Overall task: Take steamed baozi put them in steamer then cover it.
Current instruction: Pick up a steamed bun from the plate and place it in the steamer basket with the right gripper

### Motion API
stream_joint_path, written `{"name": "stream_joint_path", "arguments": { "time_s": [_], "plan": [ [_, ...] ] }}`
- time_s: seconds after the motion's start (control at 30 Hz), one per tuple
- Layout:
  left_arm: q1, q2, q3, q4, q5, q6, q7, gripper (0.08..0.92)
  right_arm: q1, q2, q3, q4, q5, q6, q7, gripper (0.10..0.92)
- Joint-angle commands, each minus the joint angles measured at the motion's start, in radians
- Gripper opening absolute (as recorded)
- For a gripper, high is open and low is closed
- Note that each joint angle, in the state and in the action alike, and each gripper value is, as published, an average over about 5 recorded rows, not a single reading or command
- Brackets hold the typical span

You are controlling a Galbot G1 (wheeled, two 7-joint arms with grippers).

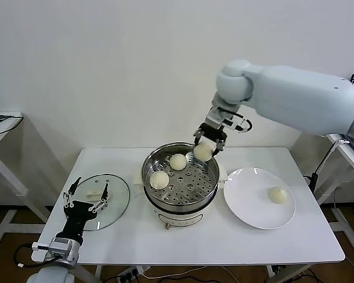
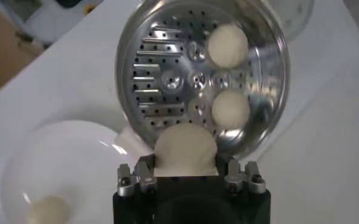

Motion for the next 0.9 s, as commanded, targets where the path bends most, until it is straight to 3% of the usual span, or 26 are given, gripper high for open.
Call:
{"name": "stream_joint_path", "arguments": {
  "time_s": [0.03, 0.9],
  "plan": [
    [-0.005, 0.011, -0.005, 0.011, -0.002, -0.004, 0.001, 0.823, 0.003, 0.086, -0.05, 0.062, -0.133, 0.257, 0.106, 0.67],
    [-0.018, 0.021, -0.011, 0.046, -0.009, -0.014, 0.008, 0.823, -0.061, 0.152, -0.102, 0.079, -0.109, 0.29, 0.094, 0.67]
  ]
}}
